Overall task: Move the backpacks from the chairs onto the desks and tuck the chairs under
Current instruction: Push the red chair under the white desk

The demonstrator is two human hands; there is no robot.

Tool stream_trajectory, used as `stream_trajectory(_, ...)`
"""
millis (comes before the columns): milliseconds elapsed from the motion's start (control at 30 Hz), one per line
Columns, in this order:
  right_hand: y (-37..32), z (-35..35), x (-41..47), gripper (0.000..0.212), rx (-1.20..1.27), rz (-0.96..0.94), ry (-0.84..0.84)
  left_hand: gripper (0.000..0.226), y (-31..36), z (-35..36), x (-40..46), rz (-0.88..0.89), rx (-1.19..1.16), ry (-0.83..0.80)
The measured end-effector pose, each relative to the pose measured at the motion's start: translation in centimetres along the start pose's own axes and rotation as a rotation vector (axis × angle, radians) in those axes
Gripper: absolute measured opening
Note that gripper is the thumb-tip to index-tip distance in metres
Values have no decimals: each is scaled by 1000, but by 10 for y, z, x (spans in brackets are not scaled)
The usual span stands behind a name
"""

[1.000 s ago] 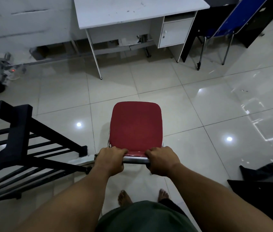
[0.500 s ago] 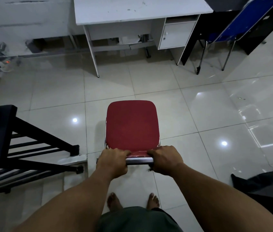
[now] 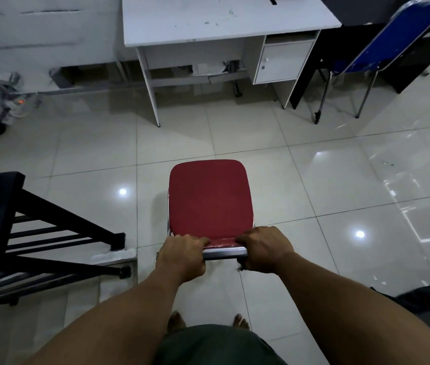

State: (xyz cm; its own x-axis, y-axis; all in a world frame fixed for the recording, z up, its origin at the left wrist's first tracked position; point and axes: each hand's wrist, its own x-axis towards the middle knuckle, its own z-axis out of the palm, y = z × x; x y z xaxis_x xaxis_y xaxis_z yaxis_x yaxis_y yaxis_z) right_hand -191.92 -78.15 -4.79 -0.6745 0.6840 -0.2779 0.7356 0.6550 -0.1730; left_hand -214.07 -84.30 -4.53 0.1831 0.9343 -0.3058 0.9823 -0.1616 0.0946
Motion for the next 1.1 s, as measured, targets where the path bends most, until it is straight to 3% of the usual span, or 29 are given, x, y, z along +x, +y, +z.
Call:
stream_trajectory(467, 23, -13, 39, 29, -13, -37, 66, 47, -16, -21, 40, -56, 29, 21)
stream_trajectory(1100, 77, -31, 81, 32, -55, -75, 76, 44, -14, -35, 95, -71, 4, 55)
